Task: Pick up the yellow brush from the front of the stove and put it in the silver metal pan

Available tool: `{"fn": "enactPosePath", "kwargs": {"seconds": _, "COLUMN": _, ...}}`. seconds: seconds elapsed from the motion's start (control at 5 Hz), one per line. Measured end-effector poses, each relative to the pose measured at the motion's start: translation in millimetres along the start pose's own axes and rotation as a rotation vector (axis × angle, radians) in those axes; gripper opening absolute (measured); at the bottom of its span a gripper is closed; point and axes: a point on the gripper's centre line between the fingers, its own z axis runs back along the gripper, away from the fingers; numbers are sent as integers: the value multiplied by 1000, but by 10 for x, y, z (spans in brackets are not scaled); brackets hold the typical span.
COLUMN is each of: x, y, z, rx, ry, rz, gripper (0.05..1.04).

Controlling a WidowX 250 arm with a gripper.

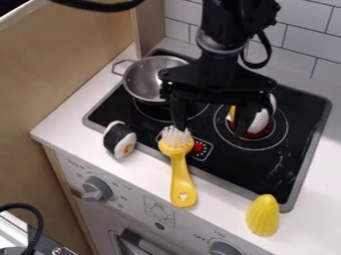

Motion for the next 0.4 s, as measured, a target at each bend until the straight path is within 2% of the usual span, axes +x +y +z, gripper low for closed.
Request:
{"fn": "enactPosePath", "kwargs": {"seconds": 0.2, "x": -37, "y": 24, "z": -51, "rx": 15, "ry": 17, "rz": -1, "gripper": 1000}}
{"fn": "enactPosePath", "kwargs": {"seconds": 0.4, "x": -90, "y": 98, "z": -105, "rx": 40, "ry": 10, "rz": -1, "gripper": 1000}}
